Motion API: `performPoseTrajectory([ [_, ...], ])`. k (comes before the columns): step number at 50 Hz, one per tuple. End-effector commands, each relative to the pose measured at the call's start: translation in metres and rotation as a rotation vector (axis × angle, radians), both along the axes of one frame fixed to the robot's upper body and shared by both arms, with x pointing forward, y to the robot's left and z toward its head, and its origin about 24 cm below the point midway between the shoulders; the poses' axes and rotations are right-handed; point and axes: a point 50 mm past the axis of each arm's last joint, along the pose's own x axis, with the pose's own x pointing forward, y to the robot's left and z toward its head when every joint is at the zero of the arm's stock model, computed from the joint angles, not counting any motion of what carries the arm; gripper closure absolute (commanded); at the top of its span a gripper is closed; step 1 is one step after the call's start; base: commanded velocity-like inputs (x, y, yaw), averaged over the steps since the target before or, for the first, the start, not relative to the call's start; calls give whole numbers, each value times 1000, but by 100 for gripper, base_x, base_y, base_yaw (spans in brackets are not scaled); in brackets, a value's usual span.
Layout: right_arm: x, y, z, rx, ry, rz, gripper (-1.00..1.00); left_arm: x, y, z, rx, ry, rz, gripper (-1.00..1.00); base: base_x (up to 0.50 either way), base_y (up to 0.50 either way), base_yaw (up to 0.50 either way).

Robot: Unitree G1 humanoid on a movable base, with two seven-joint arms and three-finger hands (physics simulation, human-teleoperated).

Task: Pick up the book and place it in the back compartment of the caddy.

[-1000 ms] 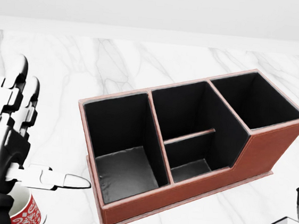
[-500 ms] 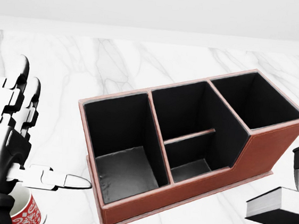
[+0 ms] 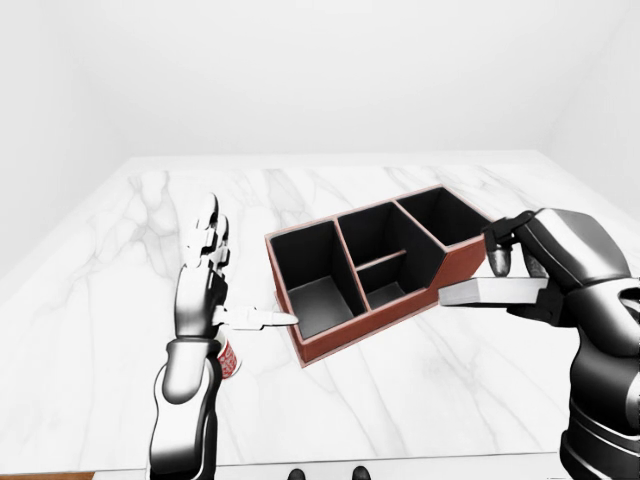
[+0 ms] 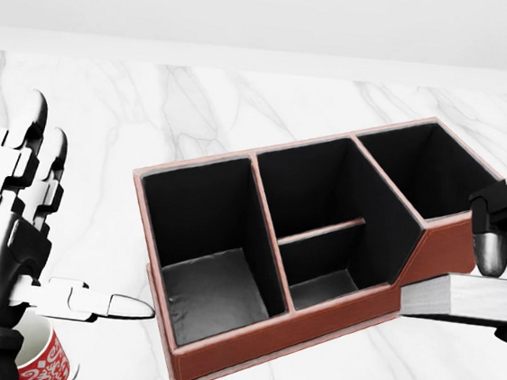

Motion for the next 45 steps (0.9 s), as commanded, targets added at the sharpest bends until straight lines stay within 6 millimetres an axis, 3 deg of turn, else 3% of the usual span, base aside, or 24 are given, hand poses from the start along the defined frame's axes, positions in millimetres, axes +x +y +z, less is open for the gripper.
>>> performPoseTrajectory([
  [1, 3, 17, 17, -41, -77, 50, 100, 1, 0, -2, -1, 7, 0, -100, 0, 0, 0],
  [45, 16, 56, 28, -56, -130, 161, 100, 1, -1, -2, 0, 8, -1, -100, 0, 0, 0],
])
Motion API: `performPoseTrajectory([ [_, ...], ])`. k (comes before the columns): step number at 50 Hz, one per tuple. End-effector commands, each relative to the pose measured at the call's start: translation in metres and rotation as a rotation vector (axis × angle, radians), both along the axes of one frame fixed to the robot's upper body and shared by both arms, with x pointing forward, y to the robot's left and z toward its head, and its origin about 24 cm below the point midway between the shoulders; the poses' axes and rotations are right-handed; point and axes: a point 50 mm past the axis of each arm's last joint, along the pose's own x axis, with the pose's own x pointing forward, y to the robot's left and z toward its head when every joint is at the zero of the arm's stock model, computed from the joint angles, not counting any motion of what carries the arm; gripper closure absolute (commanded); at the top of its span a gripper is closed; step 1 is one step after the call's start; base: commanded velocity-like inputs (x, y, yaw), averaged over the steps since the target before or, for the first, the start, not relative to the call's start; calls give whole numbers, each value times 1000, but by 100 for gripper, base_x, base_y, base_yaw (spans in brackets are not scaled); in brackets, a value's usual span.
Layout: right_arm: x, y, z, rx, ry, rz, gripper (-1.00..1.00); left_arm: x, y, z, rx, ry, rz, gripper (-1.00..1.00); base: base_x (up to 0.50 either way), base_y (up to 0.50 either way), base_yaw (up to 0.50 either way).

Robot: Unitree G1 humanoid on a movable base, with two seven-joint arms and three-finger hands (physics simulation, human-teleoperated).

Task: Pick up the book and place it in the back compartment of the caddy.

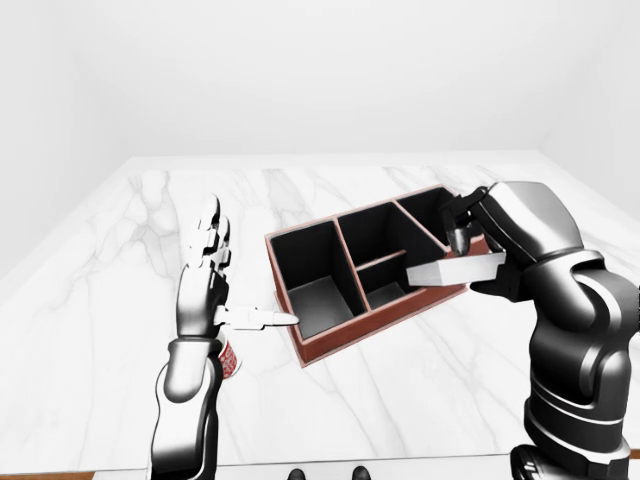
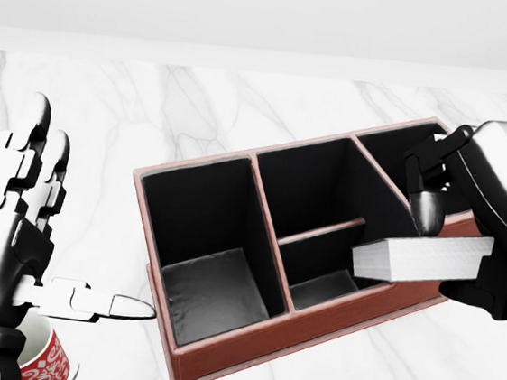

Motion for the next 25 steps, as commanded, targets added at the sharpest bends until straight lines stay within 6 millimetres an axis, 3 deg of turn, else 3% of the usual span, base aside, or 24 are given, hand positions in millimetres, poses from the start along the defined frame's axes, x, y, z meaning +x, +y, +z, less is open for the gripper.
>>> performPoseTrajectory([
  [1, -1, 8, 5, -6, -30, 12, 100, 0, 0, 0, 0, -1, 0, -100, 0, 0, 0],
  [25, 0, 24, 6, -4, -45, 49, 100, -1, 0, 4, 3, -17, 1, -100, 0, 0, 0],
])
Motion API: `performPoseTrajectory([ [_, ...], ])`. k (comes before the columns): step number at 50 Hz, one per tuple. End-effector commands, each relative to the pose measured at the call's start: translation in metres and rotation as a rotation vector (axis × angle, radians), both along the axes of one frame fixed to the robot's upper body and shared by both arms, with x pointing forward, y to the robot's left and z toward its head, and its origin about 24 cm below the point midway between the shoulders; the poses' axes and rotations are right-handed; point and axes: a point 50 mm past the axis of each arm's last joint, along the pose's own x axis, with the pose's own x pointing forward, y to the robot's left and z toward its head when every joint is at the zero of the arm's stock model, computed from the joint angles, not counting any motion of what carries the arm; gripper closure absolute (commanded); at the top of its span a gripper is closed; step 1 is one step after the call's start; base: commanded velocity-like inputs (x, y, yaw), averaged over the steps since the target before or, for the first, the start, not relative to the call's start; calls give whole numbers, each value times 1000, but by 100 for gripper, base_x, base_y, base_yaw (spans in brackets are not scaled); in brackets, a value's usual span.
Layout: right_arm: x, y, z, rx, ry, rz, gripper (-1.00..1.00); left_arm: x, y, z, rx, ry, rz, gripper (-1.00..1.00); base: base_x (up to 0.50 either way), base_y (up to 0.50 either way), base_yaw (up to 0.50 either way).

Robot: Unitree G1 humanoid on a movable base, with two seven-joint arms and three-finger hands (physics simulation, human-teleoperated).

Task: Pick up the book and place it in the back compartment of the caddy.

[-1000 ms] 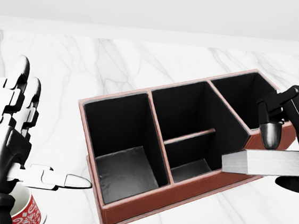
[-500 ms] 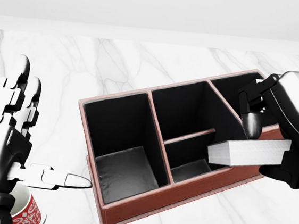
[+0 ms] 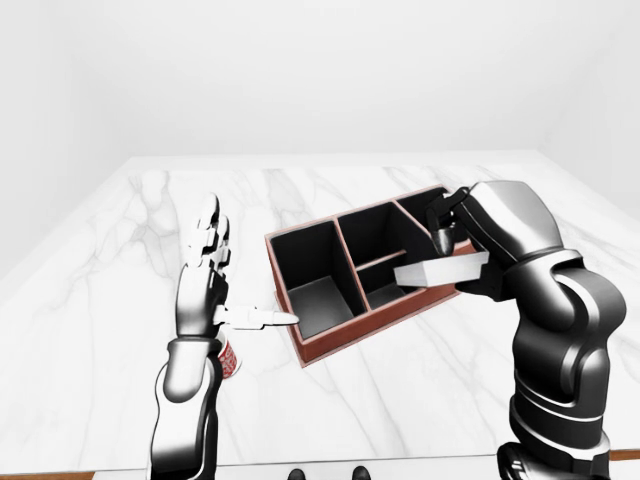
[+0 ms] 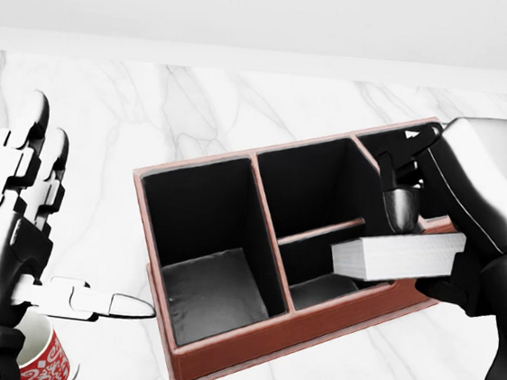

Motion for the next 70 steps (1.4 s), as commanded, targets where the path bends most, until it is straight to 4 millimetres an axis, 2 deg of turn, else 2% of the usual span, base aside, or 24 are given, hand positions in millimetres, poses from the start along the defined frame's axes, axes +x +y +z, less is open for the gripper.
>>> performPoseTrajectory([
  [1, -1, 8, 7, -7, -37, 9, 100, -1, 0, 2, 2, -11, 0, -100, 0, 0, 0],
  [14, 3, 12, 4, 1, -21, 19, 100, 1, 0, -2, -1, 9, 1, -100, 0, 0, 0],
  [27, 15, 18, 4, 20, 8, 59, 100, -1, 0, 3, 1, -12, 1, -100, 0, 0, 0],
  [42, 24, 22, -6, 40, 71, 86, 100, 0, 1, 2, 0, -8, 2, -100, 0, 0, 0],
  [70, 50, 26, -5, 36, 135, 99, 100, 0, 1, 3, -3, -15, 2, -100, 0, 0, 0],
])
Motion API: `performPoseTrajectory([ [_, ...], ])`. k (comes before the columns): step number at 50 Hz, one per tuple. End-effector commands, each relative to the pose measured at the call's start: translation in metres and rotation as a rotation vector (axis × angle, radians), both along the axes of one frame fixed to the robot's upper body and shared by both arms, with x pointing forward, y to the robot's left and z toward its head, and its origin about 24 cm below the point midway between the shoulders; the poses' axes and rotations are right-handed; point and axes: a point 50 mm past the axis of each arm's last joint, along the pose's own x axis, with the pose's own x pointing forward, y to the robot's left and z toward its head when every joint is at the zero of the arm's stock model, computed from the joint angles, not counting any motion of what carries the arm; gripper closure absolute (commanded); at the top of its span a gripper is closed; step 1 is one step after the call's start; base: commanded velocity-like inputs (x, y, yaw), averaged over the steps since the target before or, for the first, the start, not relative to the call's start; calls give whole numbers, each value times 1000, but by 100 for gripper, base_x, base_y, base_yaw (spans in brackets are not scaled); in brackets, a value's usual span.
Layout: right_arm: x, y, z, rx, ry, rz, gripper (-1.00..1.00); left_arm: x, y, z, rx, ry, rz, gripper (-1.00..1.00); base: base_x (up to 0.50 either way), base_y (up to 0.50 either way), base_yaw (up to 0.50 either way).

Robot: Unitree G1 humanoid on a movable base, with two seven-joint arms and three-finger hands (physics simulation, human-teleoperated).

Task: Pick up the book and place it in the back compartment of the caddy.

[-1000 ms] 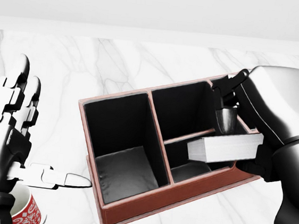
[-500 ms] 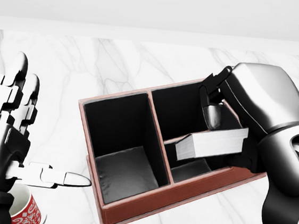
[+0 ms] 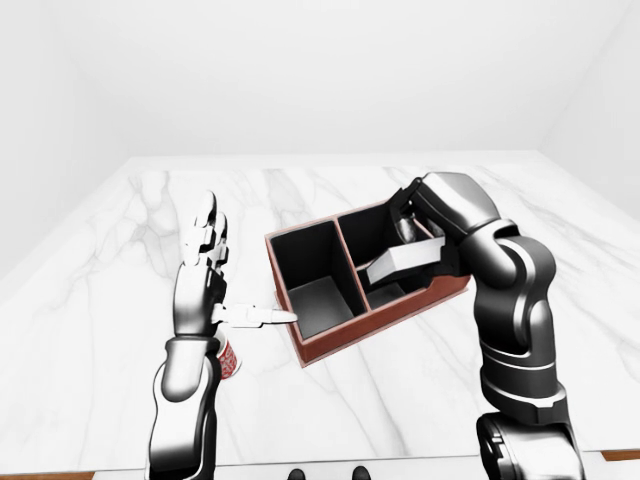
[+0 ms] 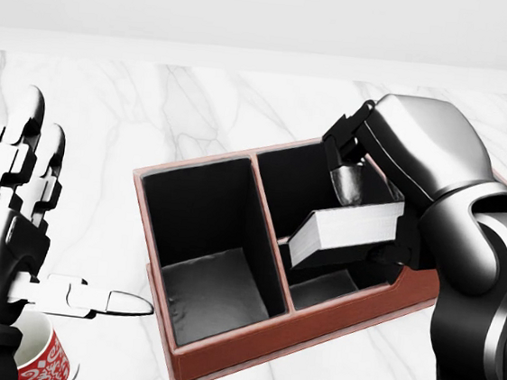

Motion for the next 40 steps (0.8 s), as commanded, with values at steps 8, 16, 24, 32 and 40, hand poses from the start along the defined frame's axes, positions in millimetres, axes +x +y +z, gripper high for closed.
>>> performPoseTrajectory([
  [8, 15, -4, -1, -5, 47, -16, 100, 0, -1, 0, 1, 1, -2, -100, 0, 0, 0],
  [16, 22, -5, -1, -10, 67, -23, 100, 0, 0, -1, 0, 3, -1, -100, 0, 0, 0],
  [24, 28, -7, -8, -7, 105, -27, 100, 0, 0, 0, 1, -2, -1, -100, 0, 0, 0],
  [32, 33, -8, -13, -11, 137, -33, 100, 1, 0, -1, 0, 5, 0, -100, 0, 0, 0],
  [40, 37, -8, -19, -9, 170, -35, 100, -1, 0, 2, 2, -8, 0, -100, 0, 0, 0],
])
